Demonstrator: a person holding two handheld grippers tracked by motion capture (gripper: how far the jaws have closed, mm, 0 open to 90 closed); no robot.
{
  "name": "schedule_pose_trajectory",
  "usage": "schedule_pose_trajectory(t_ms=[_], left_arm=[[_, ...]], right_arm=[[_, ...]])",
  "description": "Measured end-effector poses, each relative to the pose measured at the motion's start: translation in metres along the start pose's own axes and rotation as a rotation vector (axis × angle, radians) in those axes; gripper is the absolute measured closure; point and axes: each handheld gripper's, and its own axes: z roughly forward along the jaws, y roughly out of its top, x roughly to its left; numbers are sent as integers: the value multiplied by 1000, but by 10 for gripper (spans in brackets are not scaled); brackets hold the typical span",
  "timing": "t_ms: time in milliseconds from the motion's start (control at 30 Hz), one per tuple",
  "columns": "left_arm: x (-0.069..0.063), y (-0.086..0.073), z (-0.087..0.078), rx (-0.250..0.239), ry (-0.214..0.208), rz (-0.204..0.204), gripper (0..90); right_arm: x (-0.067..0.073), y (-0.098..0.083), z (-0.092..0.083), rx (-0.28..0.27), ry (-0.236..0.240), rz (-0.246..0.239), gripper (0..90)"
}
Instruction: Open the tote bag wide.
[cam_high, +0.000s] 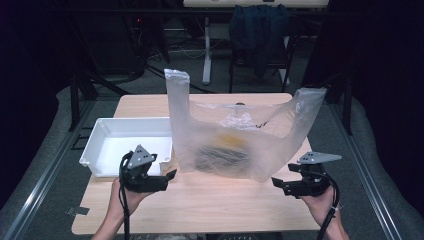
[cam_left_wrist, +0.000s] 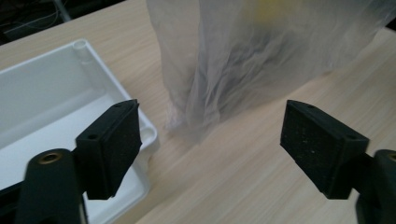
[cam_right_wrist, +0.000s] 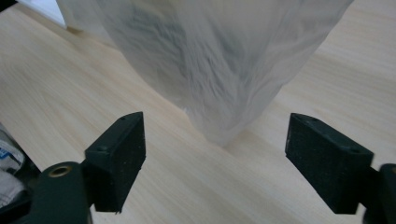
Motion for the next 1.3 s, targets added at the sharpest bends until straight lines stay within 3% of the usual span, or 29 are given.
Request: schedule_pose_trajectory(t_ms=[100,200,300,333,367,533,567,600,667,733,933,1133,1233,1300], left_arm=[[-1,10,5,-36,3,7,270],[1,16,11,-53,8,10,304],[3,20,19,-80,10,4,390],[4,20,21,-87,14,4,435],[4,21,24,-92,14,5,435],[7,22,31,-142,7,21,634],[8,23,34,-144,-1,20,749],[8,24,35,-141,-8,18,749],[9,24,39,-143,-15,18,862],[10,25,43,-149,-22,12,893],[15,24,53,-133,-29,1,895],[21,22,63,-98,-44,-21,896],[23,21,65,-75,-52,-19,897],[23,19,67,-68,-53,-23,897]], right_arm=[[2,10,-7,-47,-19,0,318],[1,15,-5,-48,-21,3,354],[2,21,-3,-51,-34,-1,485],[2,23,-2,-59,-32,-6,594],[2,23,-2,-59,-32,-6,594],[2,28,3,-56,-31,-18,801],[3,30,5,-54,-31,-23,856],[3,30,5,-54,-31,-23,856],[2,34,7,-64,-27,-17,892],[1,38,9,-68,-18,-15,897],[-5,46,19,-66,-9,5,899],[-16,54,42,-5,8,46,899],[-19,54,52,21,23,53,899],[-21,50,59,21,22,31,899]])
